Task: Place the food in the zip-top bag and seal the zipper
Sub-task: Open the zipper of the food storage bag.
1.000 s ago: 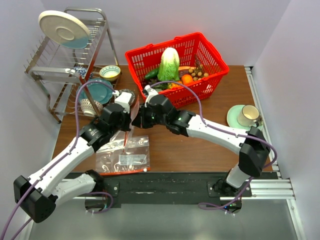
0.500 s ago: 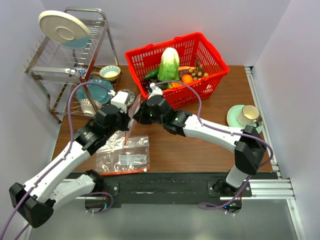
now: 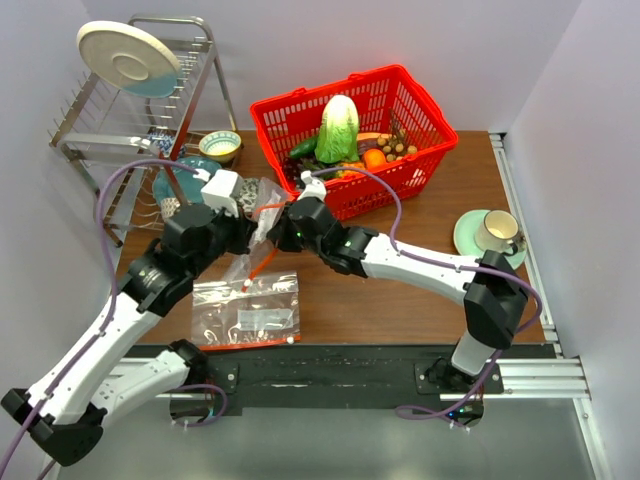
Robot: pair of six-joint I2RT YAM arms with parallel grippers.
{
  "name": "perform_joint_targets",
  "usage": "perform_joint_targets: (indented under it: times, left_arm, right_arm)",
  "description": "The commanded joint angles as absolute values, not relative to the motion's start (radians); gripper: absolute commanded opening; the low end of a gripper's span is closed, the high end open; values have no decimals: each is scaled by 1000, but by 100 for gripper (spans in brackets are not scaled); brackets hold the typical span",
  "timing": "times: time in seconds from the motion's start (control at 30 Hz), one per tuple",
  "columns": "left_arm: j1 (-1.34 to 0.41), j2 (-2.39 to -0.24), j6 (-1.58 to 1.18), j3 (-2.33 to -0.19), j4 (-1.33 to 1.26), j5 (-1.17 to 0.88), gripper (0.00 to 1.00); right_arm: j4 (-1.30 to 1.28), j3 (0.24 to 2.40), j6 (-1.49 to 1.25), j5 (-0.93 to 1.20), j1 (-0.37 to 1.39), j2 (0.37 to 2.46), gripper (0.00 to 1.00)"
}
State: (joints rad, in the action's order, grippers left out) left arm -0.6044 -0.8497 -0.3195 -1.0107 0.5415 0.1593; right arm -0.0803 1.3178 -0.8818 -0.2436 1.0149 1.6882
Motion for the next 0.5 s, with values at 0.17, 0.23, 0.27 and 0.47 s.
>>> perform_joint_targets:
  times: [0.17, 0.23, 0.27, 0.47]
  left_arm:
    - [-607, -818, -383, -970, 470, 95, 0]
    - [-607, -808, -388, -928, 448, 100, 0]
    - [-606, -807, -393, -919, 442, 100, 0]
    - [-607, -813, -411, -873, 408, 84, 0]
  right_arm:
    - [55, 1281, -927, -291, 1046, 1615, 2]
    - [72, 1252, -928, -298, 1048, 1588, 2]
    - [77, 1244, -930, -299, 1049, 1580, 2]
    - [97, 1221, -953, -293, 1054, 1578, 2]
